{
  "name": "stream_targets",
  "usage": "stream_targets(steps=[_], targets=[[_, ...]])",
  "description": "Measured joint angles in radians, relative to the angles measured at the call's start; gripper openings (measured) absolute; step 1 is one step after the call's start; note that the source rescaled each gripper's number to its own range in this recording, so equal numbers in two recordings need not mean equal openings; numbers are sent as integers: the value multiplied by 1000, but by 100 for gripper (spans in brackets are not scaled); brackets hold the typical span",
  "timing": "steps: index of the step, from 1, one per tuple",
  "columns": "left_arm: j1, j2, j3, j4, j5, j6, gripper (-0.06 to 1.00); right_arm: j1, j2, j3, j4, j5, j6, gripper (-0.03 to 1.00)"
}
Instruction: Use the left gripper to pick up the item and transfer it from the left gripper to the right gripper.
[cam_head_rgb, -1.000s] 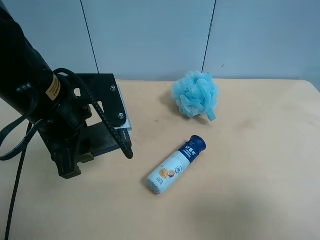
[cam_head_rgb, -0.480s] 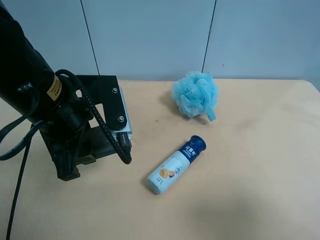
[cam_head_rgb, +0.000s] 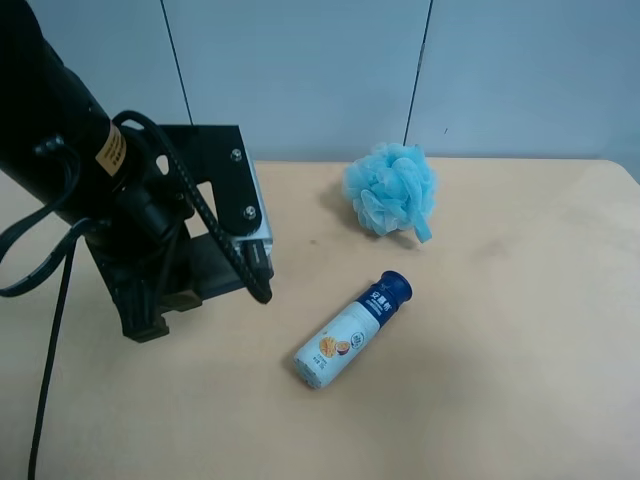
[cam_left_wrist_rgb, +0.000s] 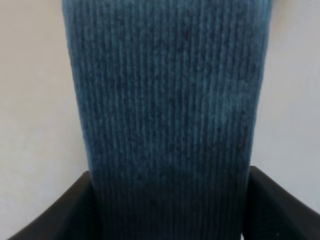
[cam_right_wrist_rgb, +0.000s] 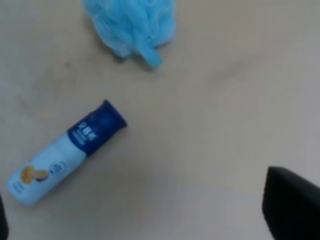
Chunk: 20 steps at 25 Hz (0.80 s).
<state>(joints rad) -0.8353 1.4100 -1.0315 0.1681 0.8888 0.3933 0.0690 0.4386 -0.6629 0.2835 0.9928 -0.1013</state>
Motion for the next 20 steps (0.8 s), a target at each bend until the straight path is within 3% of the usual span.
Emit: stream_targets(steps=[4, 10, 15, 20], targets=[[0, 0, -74, 1, 1, 5, 0, 0, 196, -11, 170, -68, -134, 100], [0, 0, -105, 5, 3, 27, 0, 0, 421, -11, 640, -119, -504, 100], [0, 0, -105, 6, 3, 30, 0, 0, 603, -11, 999, -43, -805, 100], [0, 0, -105, 6, 3, 30, 0, 0, 761, -11, 1192, 103, -958, 100]])
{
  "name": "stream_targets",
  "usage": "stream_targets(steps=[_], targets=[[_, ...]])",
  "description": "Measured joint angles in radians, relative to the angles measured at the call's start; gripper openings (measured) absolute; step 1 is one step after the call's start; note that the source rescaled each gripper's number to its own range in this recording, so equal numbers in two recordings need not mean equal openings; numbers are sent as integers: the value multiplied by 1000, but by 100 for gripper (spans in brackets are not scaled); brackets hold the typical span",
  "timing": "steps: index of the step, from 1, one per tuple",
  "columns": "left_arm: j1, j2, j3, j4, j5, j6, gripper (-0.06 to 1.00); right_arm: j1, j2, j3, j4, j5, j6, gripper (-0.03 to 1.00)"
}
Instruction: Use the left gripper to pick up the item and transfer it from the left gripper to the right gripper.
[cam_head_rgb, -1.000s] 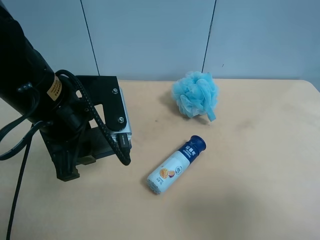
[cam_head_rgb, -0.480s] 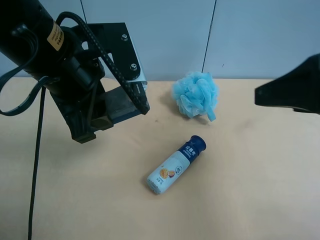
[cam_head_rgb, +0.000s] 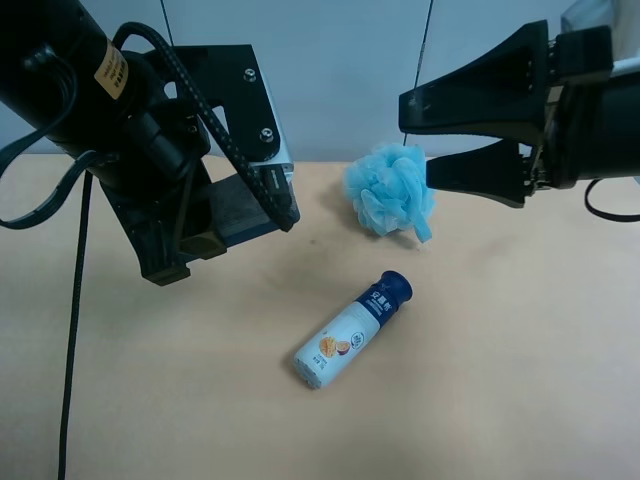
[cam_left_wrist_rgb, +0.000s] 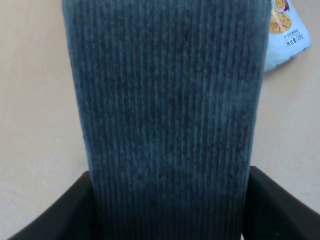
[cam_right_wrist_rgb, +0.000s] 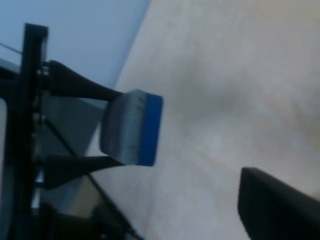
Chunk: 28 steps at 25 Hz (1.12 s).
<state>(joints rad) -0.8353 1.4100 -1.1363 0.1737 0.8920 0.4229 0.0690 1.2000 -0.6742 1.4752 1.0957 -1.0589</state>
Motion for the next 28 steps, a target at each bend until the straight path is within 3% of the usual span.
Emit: stream_targets(steps=[5, 16, 28], targets=[[0, 1, 0, 0, -1, 0, 0, 12, 92, 0, 69, 53, -68, 100], [0, 25, -1, -2, -4, 1, 0, 183, 269, -128, 120, 65, -101, 100], [0, 25, -2, -23, -31, 1, 0, 193, 413, -169, 127, 59, -83, 100]])
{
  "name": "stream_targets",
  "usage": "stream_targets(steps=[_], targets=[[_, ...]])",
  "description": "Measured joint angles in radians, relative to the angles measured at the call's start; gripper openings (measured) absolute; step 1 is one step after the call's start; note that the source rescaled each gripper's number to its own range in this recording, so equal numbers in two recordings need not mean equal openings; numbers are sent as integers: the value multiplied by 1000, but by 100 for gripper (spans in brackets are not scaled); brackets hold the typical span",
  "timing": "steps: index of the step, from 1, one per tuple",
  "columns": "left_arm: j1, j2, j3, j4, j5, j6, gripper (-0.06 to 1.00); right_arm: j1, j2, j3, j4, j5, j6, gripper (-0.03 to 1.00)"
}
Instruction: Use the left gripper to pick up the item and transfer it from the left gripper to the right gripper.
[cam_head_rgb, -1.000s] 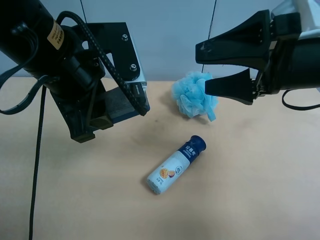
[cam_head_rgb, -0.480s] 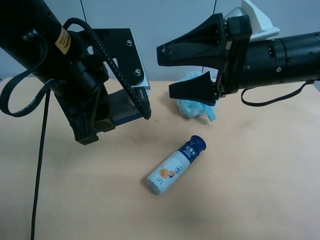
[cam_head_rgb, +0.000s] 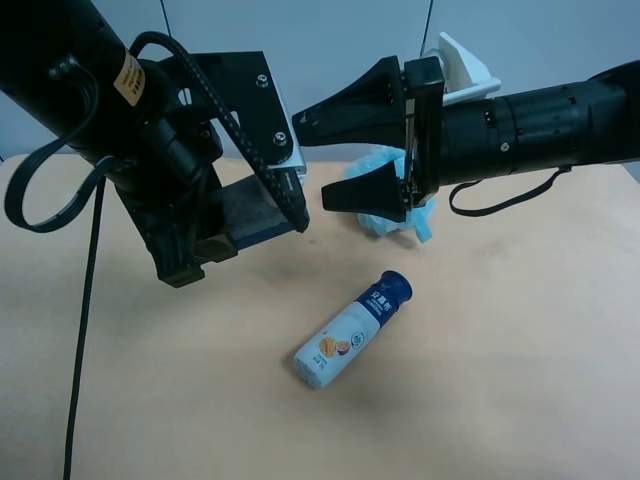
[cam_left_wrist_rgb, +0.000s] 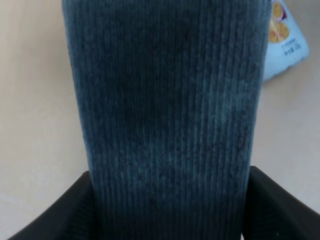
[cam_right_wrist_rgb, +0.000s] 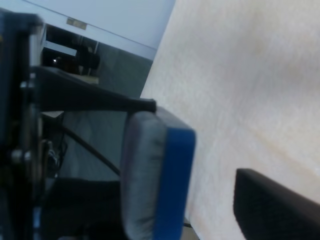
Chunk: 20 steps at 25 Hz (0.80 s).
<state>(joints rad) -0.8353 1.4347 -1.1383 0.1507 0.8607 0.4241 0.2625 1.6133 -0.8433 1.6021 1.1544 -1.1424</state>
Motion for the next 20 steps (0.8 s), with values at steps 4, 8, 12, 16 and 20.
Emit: stream_targets(steps=[4, 8, 12, 16, 20], targets=[[0, 0, 0, -31, -26, 0, 0, 34, 47, 0, 30, 5, -9, 100], [0, 0, 0, -63, -37, 0, 0, 68, 89, 0, 52, 9, -29, 100], [0, 0, 0, -81, -41, 0, 0, 77, 117, -1, 73, 8, -49, 100], [0, 0, 0, -96, -42, 0, 0, 77, 121, -1, 80, 8, -65, 99], [0, 0, 0, -102, -42, 0, 0, 77, 121, -1, 81, 8, -67, 80]])
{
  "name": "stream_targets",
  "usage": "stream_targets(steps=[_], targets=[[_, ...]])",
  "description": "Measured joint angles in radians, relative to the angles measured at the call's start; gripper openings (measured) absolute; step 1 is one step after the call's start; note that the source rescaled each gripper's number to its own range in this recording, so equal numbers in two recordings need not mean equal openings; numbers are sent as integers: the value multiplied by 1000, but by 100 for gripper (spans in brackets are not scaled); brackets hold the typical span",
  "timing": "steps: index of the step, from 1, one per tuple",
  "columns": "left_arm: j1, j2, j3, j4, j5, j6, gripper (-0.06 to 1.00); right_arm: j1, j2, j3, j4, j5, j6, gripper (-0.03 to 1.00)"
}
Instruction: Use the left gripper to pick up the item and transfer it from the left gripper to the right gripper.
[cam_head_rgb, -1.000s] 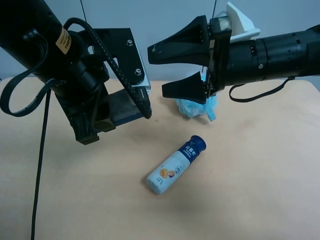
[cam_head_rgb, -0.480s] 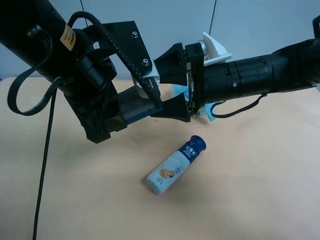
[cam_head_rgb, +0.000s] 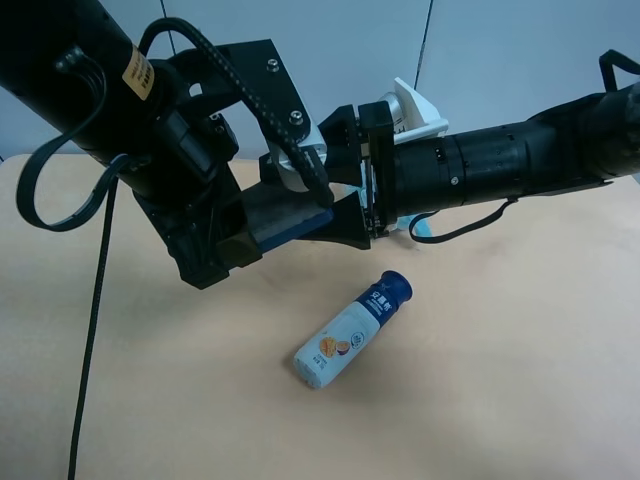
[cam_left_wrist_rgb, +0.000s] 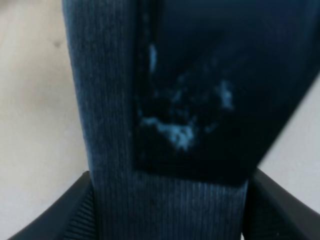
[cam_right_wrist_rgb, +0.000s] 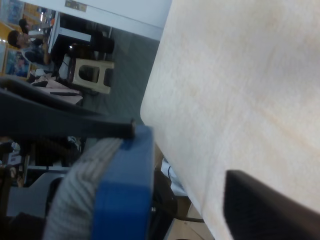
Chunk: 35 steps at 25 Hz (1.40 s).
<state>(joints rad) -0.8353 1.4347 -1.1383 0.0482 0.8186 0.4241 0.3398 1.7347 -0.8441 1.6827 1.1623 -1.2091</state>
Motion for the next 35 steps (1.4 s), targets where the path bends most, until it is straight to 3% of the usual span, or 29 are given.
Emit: stream_targets(steps=[2, 4, 6, 7, 14, 15, 18, 20, 26, 35], targets=[[0, 0, 0, 0, 0, 0, 0, 0, 0, 0, 0, 0, 0, 62], [0, 0, 0, 0, 0, 0, 0, 0, 0, 0, 0, 0, 1, 37], [0, 0, 0, 3, 0, 0, 0, 0, 0, 0, -3, -8, 9, 3], [0, 0, 0, 8, 0, 0, 0, 0, 0, 0, -4, -15, 15, 0], [0, 0, 0, 11, -4, 1, 0, 0, 1, 0, -4, -19, 16, 1], [0, 0, 0, 12, -4, 1, 7, 0, 1, 0, -4, -19, 16, 1], [-1, 0, 0, 4, -32, 0, 73, 0, 1, 0, -1, -6, 16, 1], [-2, 0, 0, 6, -37, 0, 91, 0, 1, 0, -1, -5, 15, 1], [-3, -23, 0, 26, -6, -1, 98, 0, 1, 0, -1, -4, 15, 1], [-3, -230, -1, 30, 195, -72, 99, 0, 1, 0, -1, -4, 15, 1]])
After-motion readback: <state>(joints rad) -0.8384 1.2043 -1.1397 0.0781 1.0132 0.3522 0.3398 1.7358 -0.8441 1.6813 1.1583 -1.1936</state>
